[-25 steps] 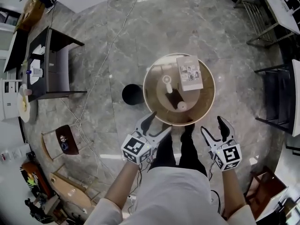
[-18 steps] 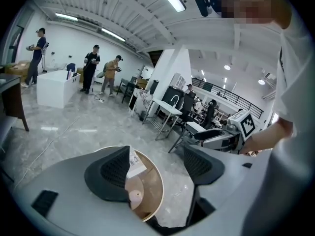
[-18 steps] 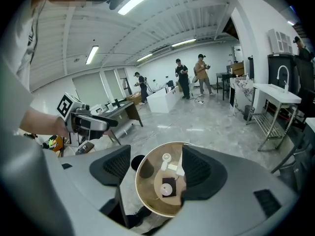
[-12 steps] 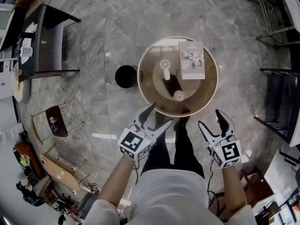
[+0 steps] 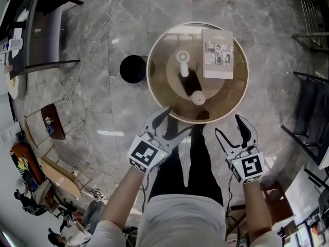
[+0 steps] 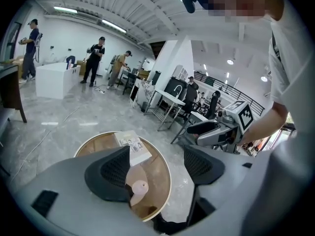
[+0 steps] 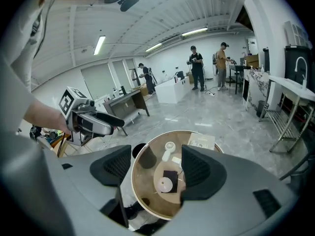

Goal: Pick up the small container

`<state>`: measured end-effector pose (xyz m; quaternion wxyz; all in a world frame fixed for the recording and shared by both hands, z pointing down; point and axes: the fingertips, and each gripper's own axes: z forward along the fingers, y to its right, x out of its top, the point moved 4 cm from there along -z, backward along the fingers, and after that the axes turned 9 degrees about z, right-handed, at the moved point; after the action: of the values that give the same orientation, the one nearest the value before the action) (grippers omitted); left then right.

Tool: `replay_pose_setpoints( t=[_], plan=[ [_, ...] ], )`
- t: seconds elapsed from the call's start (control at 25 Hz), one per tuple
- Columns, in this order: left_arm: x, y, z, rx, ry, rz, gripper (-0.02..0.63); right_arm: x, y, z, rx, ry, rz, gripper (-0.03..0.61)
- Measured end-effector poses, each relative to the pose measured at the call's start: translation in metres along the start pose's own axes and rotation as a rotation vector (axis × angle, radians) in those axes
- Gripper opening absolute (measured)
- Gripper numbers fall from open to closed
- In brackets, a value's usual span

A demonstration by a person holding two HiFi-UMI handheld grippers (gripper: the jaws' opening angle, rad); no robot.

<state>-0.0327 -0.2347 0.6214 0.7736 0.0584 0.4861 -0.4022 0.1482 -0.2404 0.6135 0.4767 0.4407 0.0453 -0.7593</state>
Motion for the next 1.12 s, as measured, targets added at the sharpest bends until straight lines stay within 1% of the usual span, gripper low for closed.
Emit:
replay_pose_setpoints(
  t=[0.16,0.32,0.56,0.76,0.88,1.12],
  plan=[
    [-0.021,-0.008,0.017,-0.008,0.000,0.006,0.351,-0.021,0.007,0.023,0.008,-0.024,-0.004,0.330],
    [-0.050,-0.013,0.038,-0.020,-0.023,0.013,0.353,-0.047,0.014,0.048,0.019,-0.044,0.002,0.327],
    [-0.093,-0.014,0.072,-0.057,-0.068,0.069,0.356,-0.095,0.024,0.088,0.039,-0.078,-0.020,0.325],
    [-0.128,-0.016,0.094,-0.093,-0.085,0.079,0.345,-0.125,0.033,0.115,0.044,-0.087,-0.013,0.322],
    [-0.148,-0.023,0.105,-0.102,-0.099,0.094,0.346,-0.144,0.038,0.134,0.049,-0.092,-0.028,0.319],
    [-0.187,-0.039,0.125,-0.119,-0.123,0.077,0.348,-0.175,0.047,0.168,0.051,-0.098,-0.032,0.314]
  ],
)
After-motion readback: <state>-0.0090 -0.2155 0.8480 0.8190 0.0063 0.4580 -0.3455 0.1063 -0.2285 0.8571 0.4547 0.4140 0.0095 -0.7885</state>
